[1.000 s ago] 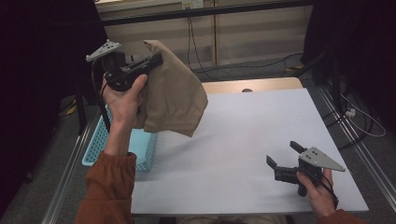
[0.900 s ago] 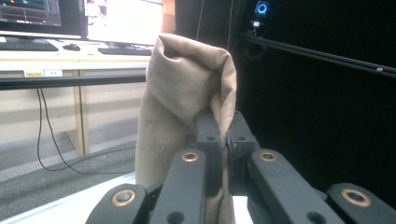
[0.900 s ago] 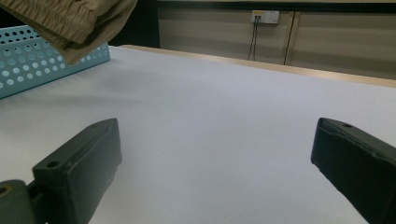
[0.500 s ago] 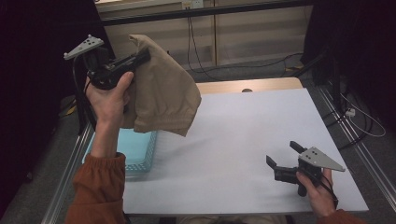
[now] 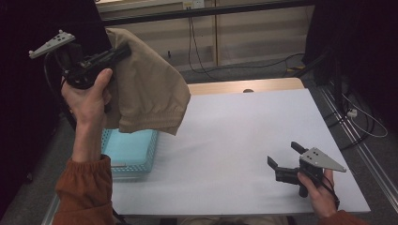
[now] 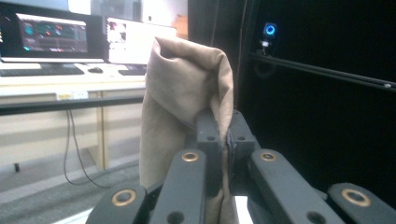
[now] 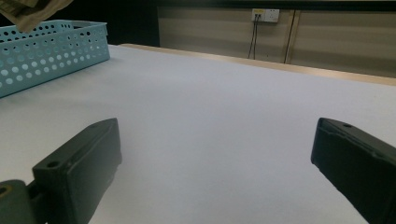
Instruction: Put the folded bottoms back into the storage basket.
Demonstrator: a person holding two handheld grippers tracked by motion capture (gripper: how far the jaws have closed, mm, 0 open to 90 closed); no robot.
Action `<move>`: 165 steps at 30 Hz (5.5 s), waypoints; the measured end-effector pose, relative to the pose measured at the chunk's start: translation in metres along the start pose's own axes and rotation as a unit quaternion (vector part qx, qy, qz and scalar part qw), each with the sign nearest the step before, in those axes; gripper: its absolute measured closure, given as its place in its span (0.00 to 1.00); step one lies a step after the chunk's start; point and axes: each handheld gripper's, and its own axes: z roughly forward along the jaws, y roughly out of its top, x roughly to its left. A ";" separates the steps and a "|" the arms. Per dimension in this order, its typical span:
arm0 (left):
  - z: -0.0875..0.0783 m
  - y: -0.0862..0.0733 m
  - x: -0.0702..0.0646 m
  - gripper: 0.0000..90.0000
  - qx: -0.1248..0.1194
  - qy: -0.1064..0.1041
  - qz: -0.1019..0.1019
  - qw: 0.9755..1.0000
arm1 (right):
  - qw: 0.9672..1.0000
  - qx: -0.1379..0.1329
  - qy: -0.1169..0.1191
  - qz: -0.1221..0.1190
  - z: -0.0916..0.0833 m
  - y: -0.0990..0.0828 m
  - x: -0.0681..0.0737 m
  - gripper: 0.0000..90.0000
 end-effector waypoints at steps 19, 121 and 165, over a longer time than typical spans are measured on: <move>-0.038 -0.002 0.013 0.97 0.005 0.032 0.004 0.999 | 1.000 0.001 -0.001 0.001 0.000 0.000 0.001 0.02; -0.012 -0.131 0.141 0.97 0.216 0.213 -0.044 0.952 | 1.000 0.008 0.005 -0.001 0.005 -0.001 0.003 0.02; 0.021 -0.175 0.175 0.96 0.248 0.211 -0.058 0.944 | 1.000 0.011 0.008 -0.003 0.006 -0.001 0.004 0.02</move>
